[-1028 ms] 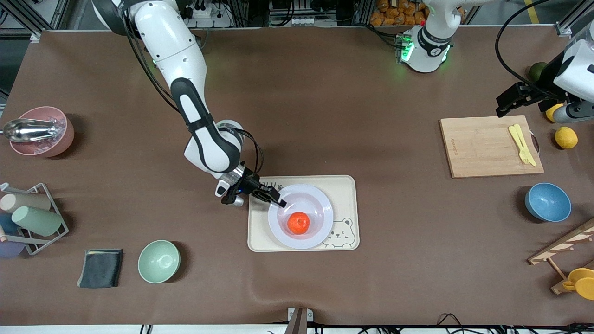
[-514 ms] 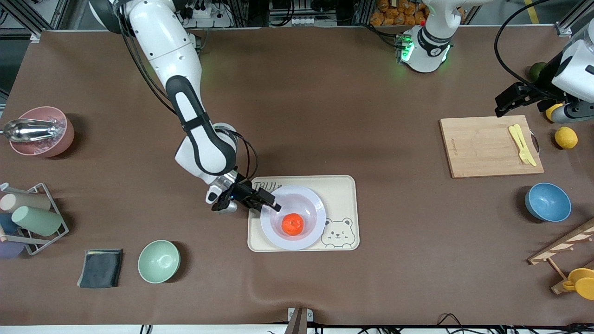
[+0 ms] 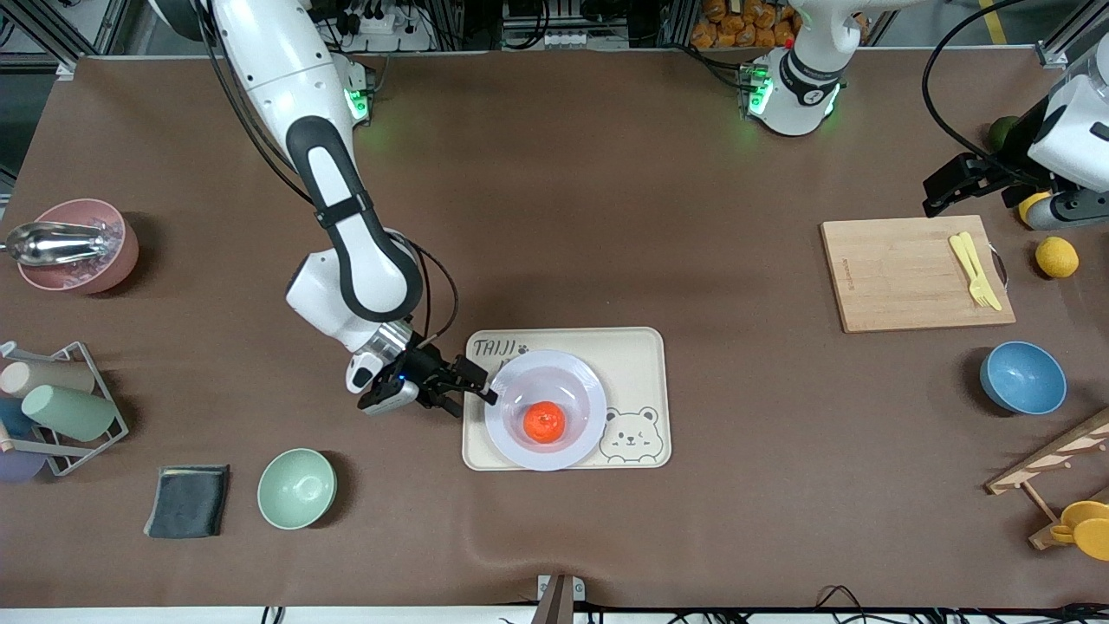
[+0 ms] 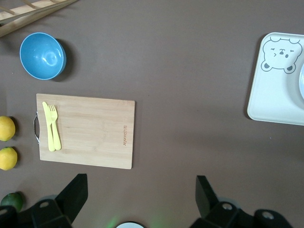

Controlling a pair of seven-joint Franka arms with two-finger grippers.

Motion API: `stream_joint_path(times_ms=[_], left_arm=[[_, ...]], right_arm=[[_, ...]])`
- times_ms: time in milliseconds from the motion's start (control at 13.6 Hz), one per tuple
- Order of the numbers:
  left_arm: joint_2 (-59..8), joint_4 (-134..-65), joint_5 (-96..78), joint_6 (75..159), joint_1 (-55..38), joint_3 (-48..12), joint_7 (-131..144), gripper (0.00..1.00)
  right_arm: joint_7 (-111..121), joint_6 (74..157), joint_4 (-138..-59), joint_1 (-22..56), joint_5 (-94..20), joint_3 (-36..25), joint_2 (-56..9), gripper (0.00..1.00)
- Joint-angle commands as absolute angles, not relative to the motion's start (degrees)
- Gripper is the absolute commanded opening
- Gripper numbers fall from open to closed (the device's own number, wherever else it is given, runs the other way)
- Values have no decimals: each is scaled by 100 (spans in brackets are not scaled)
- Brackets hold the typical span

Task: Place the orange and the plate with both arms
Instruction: 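Open the right gripper and pull it back from the plate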

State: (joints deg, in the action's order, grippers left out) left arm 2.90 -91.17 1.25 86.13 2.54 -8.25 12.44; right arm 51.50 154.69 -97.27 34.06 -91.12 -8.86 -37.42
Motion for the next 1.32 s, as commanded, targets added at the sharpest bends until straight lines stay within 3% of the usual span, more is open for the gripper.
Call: stream_joint_path(times_ms=[0, 294, 514, 881, 1248], left_arm=[[448, -9220, 246, 8561, 281, -861, 1169, 100], [501, -9229, 246, 8534, 273, -870, 1151, 100], [501, -9229, 211, 8517, 272, -870, 1160, 100], [501, -9229, 185, 8517, 281, -861, 1151, 100], [501, -9211, 167, 8517, 281, -861, 1151, 100]], right_arm=[[5150, 15390, -10204, 3384, -8230, -1089, -3270, 100], [5159, 14988, -10240, 3384, -6824, -1554, -3182, 100], [5150, 13952, -10073, 3393, -5680, -2230, -3050, 100], [4827, 12062, -9538, 3472, -4889, -3294, -2962, 100], [2826, 10417, -8728, 3524, -3140, -3472, -2568, 100]])
